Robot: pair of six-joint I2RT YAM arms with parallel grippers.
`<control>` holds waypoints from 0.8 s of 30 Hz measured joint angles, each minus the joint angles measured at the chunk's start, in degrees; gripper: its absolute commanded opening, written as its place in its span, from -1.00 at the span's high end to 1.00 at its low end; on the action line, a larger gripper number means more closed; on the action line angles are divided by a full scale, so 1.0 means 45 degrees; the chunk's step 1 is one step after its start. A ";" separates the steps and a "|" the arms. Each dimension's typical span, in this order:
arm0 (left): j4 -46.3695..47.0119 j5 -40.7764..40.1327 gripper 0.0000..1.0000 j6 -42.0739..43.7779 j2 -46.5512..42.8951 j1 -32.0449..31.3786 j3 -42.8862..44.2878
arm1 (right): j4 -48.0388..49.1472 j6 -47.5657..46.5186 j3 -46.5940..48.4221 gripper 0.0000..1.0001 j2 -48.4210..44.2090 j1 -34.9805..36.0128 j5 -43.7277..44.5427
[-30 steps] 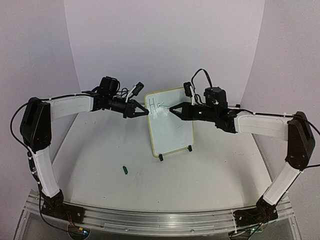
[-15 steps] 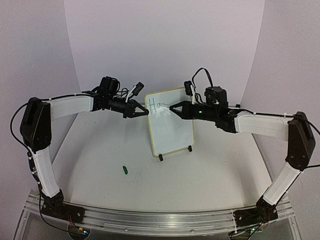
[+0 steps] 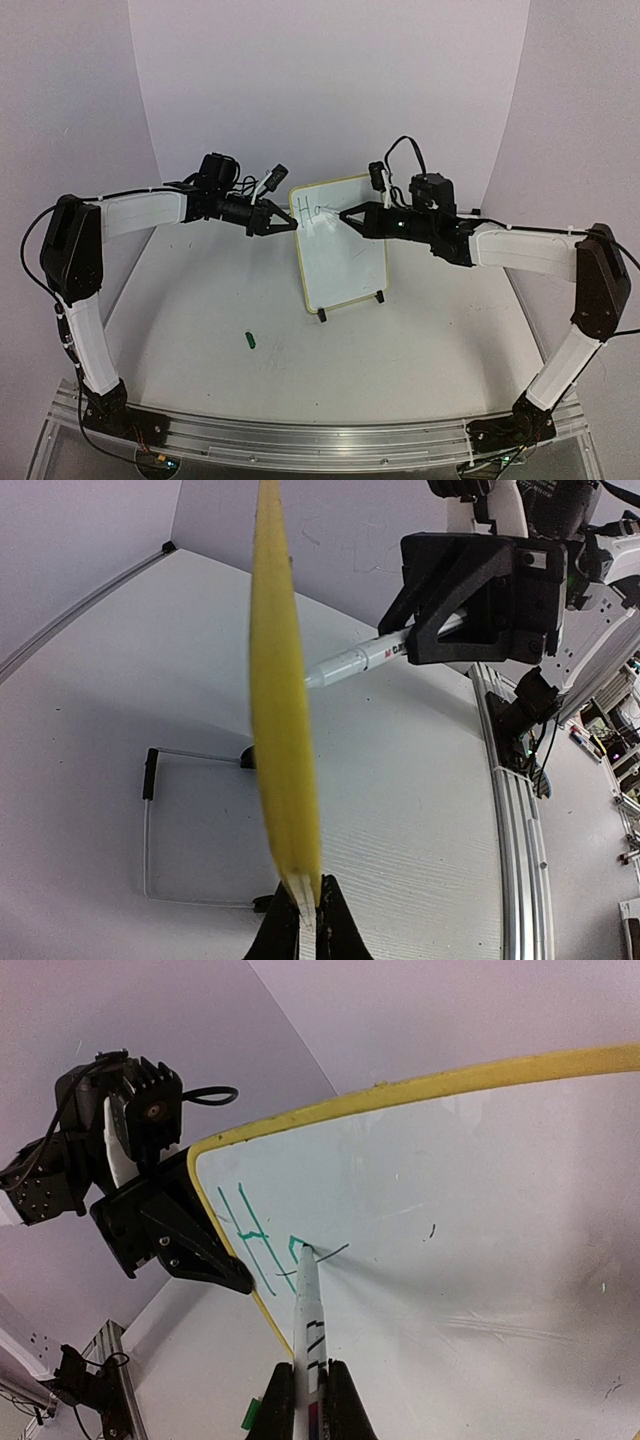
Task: Write a sentence on the whiteboard
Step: Write on the whiteboard with the whiteboard marker without the cap.
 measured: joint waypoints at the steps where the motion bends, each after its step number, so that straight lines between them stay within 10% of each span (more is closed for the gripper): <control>1: 0.0000 0.0001 1.00 0.0000 0.0000 0.0000 0.0000 | 0.0020 0.0000 -0.0025 1.00 0.0000 0.0000 0.0000; 24: -0.0146 -0.0033 1.00 0.0019 0.0005 -0.0005 0.0073 | -0.0067 -0.0014 -0.0691 1.00 -0.1048 0.0000 0.0205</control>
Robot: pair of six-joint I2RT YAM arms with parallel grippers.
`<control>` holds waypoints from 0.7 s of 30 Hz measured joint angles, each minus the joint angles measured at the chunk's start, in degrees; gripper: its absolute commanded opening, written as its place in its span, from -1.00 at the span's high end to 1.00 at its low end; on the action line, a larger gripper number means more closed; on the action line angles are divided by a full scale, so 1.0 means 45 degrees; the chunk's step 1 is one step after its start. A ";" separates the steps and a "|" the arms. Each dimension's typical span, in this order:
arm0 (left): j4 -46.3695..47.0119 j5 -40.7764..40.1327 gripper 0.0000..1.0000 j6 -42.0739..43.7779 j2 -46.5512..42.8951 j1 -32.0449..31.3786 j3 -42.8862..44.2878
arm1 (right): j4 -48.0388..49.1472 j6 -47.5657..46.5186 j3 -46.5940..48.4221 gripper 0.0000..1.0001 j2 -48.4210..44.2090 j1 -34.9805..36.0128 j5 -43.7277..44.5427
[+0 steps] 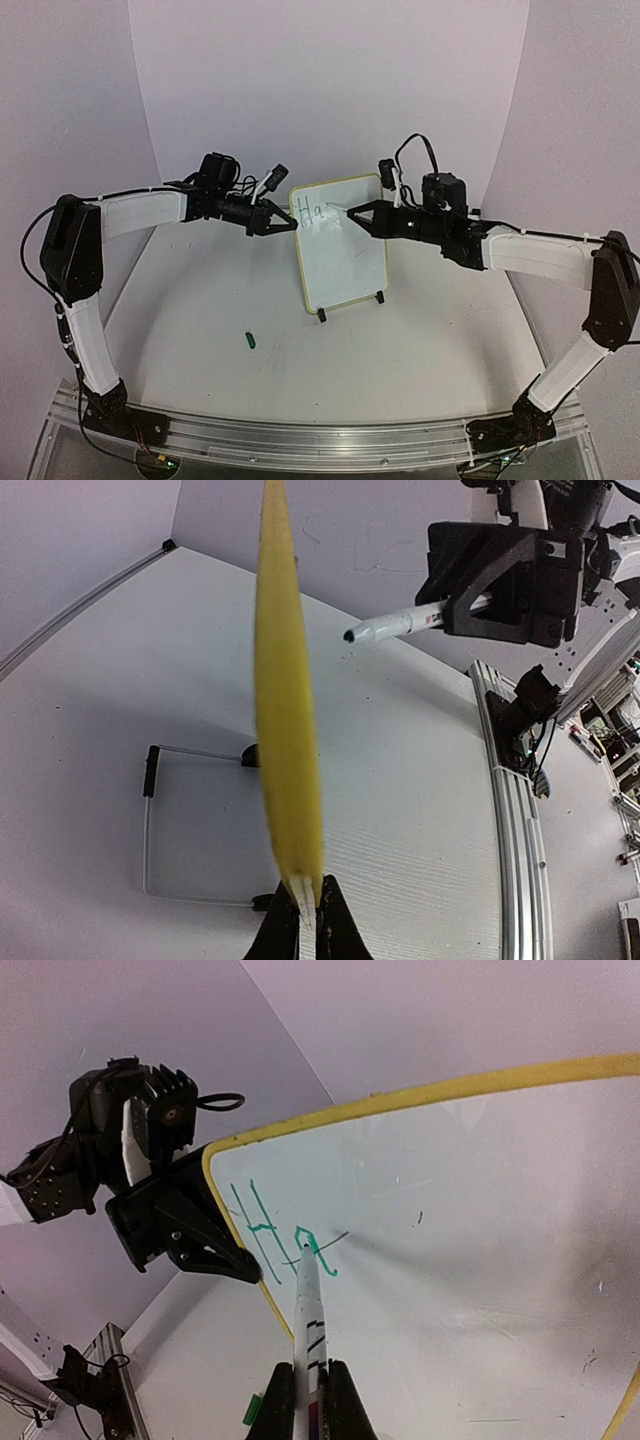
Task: Write a sentence on the whiteboard
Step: Write on the whiteboard with the whiteboard marker without the cap.
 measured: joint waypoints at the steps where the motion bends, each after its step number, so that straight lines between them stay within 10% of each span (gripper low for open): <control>1: -0.0004 0.0000 1.00 0.0000 -0.0004 0.0000 0.0000 | 0.0016 0.0000 0.0004 1.00 -0.0103 0.0000 -0.0013; 21: 0.0000 0.0000 1.00 0.0005 -0.0004 -0.0024 0.0005 | 0.0014 -0.0005 0.0510 1.00 0.0588 0.0000 0.0107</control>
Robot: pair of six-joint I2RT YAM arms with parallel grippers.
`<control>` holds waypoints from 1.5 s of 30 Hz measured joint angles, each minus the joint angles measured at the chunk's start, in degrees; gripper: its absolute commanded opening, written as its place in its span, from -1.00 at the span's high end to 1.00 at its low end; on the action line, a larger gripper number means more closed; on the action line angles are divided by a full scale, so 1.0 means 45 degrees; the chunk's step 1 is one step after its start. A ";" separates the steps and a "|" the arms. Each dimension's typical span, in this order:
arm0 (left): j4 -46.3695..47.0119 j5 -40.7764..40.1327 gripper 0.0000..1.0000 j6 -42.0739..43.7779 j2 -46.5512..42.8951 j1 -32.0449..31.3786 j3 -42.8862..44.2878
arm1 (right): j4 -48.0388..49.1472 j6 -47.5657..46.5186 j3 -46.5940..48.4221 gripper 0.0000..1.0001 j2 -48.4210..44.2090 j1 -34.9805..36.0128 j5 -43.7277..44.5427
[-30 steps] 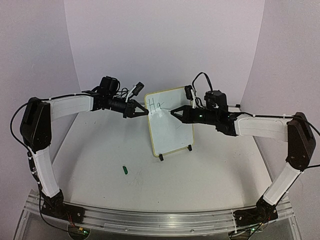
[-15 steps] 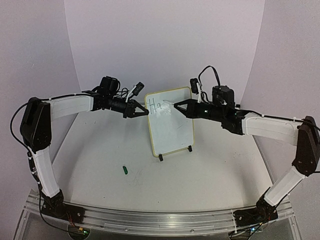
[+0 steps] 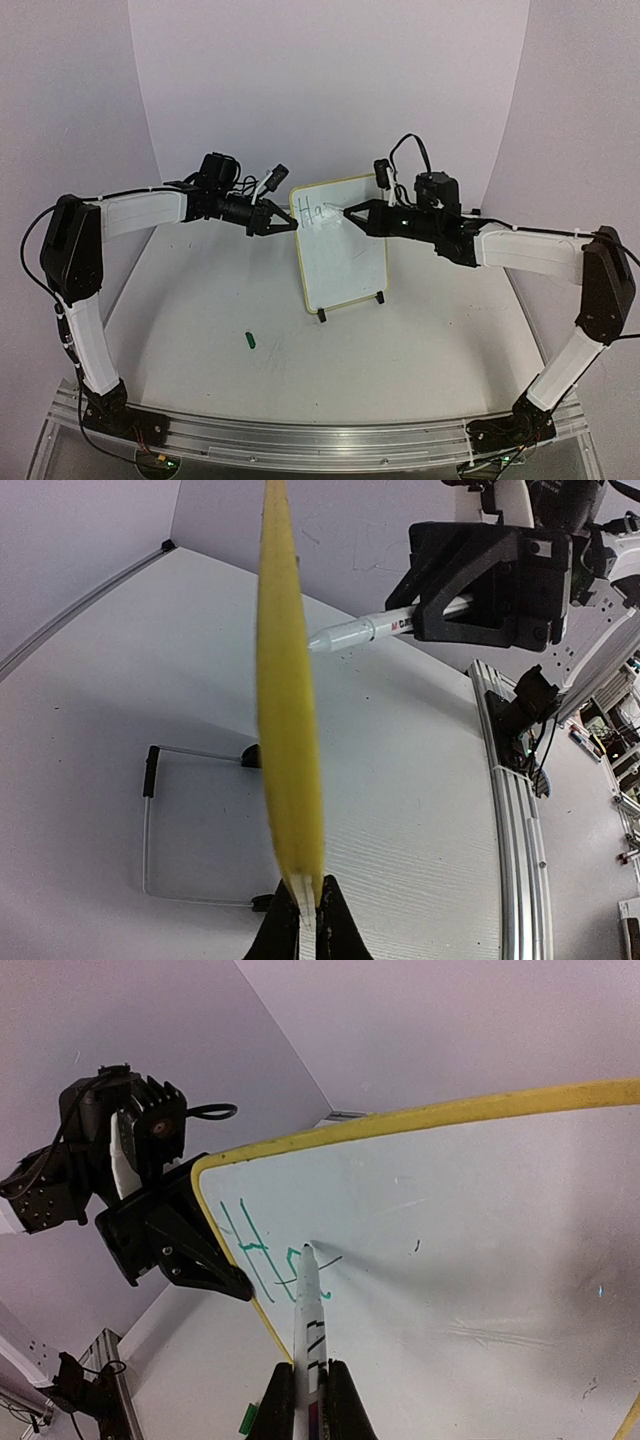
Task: Write a sentence on the whiteboard
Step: Write on the whiteboard with the whiteboard marker without the cap.
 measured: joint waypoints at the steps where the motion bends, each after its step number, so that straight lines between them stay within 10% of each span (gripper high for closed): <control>1: 0.0000 0.0000 1.00 0.0000 0.0004 0.0000 0.0000 | -0.0017 0.0000 0.0004 1.00 0.0043 0.0000 0.0034; 45: -0.0010 -0.0005 1.00 0.0005 0.0005 0.0000 0.0000 | 0.0603 0.0573 -0.0617 1.00 -0.0271 0.0000 -0.0197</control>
